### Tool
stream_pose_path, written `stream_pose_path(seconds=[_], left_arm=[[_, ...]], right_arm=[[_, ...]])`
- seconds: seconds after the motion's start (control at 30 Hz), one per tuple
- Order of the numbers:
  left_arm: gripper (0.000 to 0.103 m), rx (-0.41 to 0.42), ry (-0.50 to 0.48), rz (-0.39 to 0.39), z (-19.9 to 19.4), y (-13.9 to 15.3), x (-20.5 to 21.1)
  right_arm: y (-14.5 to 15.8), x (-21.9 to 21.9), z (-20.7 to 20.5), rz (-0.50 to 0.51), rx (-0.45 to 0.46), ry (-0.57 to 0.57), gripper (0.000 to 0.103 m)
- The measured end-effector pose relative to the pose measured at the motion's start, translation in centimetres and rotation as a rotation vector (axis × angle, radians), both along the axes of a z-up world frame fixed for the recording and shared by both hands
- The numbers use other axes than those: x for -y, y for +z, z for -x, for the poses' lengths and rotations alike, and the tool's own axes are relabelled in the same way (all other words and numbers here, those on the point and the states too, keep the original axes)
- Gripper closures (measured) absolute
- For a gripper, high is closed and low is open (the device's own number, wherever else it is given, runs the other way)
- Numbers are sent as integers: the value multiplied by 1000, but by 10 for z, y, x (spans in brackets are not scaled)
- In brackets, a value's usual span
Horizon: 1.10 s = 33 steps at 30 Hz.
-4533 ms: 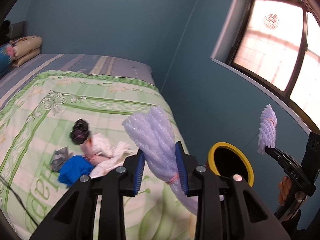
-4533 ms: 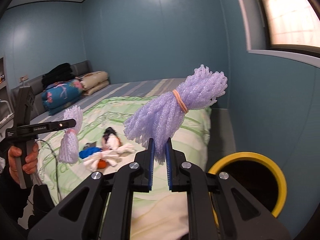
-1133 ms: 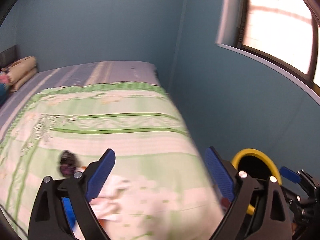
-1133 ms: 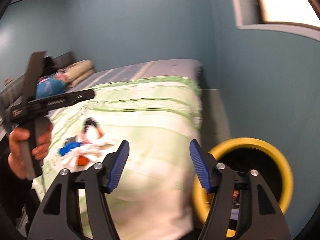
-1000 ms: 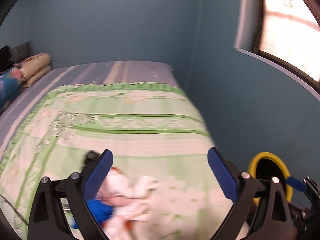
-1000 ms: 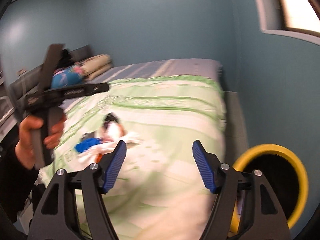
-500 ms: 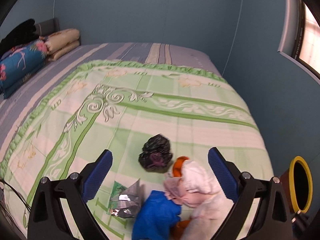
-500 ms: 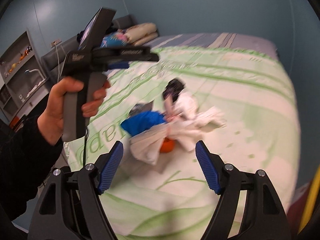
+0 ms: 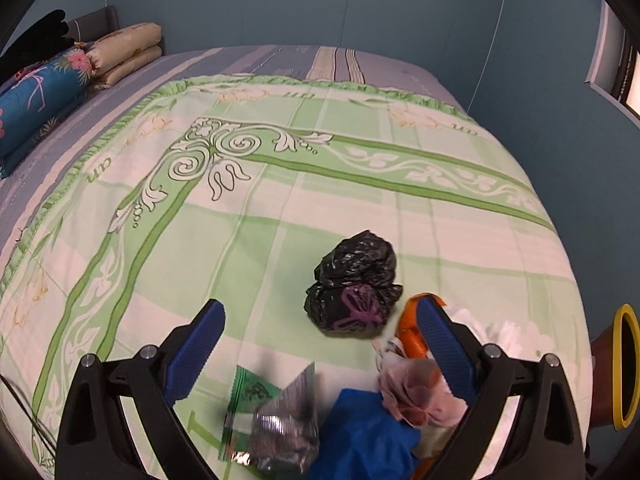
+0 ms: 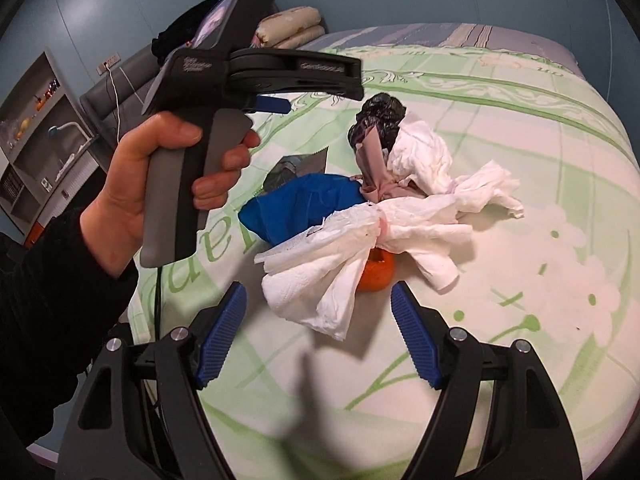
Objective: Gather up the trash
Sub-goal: 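Grasp the black plastic bag with left tool while right tool grasps white tissue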
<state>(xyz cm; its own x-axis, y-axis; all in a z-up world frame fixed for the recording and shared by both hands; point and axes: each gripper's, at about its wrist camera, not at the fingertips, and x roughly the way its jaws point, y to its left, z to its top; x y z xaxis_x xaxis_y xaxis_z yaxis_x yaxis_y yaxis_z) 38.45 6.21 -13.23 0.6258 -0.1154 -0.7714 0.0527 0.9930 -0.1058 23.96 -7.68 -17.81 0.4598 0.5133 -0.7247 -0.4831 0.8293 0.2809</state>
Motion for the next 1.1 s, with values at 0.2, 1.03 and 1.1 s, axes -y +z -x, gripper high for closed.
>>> stream_pose_path(seconds=[0.2,1.03,1.1], left_arm=[[10,-28,5,22,-23,-14,2],[58,-95,-2,68,-48,-45,15],[61,-95,-3,68,-47,-44,16]], right_arm=[[-10,-7,-8,11,-9,8,32],[-23,0,-19,-18,-41,-13,68],[-22,0,-19,-10,-36,-16,74]])
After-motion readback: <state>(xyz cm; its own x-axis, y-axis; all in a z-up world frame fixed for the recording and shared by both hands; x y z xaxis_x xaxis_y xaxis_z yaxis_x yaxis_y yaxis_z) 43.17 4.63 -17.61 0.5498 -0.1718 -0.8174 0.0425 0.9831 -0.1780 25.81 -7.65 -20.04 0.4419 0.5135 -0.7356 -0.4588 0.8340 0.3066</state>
